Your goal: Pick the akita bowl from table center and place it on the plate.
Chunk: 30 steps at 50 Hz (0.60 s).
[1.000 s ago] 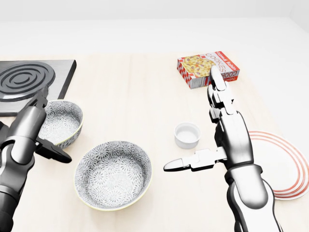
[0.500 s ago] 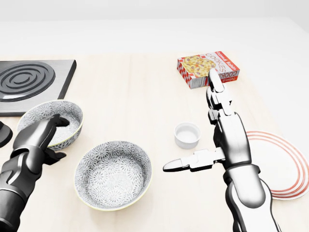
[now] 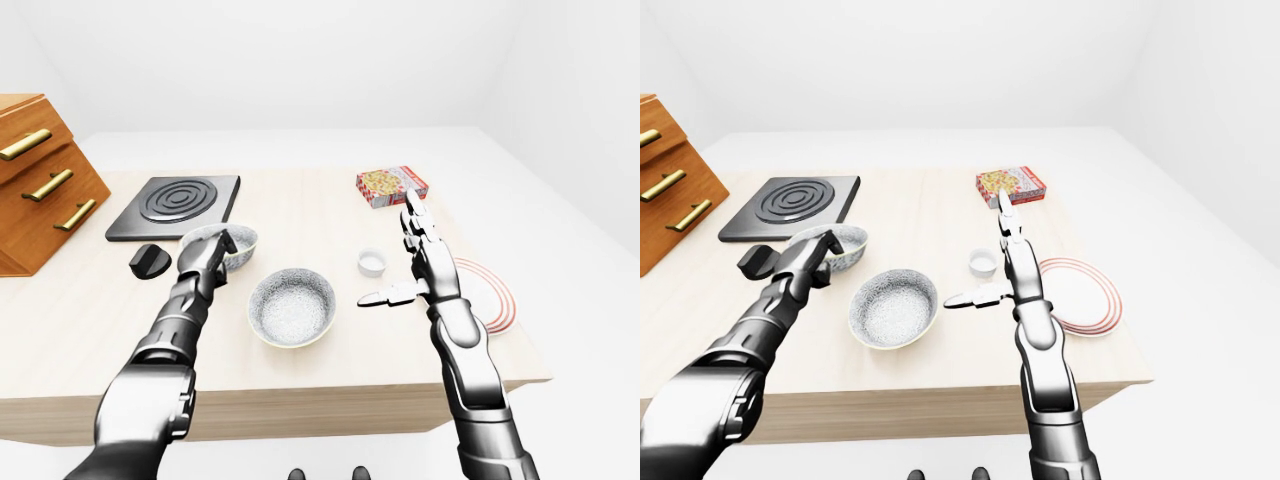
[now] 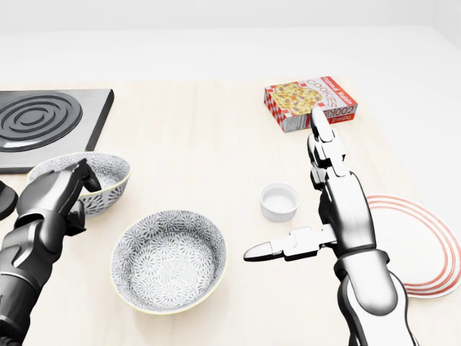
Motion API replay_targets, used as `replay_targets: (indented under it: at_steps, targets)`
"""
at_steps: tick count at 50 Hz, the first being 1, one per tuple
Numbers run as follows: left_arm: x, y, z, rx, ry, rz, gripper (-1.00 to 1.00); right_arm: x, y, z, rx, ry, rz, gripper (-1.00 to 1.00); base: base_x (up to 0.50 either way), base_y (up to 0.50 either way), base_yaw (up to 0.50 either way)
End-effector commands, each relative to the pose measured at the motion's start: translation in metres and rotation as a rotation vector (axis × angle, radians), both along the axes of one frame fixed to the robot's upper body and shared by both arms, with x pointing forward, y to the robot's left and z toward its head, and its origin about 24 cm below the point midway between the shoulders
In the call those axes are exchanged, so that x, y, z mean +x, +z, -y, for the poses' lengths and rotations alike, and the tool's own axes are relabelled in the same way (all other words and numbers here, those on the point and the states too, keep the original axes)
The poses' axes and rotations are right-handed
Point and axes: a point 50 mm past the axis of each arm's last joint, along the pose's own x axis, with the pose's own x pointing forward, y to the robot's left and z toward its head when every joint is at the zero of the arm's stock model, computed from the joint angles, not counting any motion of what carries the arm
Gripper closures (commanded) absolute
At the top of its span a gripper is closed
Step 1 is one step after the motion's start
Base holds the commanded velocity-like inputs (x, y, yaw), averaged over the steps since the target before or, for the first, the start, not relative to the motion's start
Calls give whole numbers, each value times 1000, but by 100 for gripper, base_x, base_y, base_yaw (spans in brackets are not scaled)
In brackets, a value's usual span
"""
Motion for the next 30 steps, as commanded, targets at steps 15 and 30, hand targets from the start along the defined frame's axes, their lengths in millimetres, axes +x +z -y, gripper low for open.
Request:
replay_targets:
  at_steps: [15,30]
  targets:
    - [15,80,-8,33,-75,217,100,-3,5,0,-2,5,25,-100,0,0,0]
    - [6,115,12,23,-193,315,100,4,23,2,-72,12,90,-100,0,0,0]
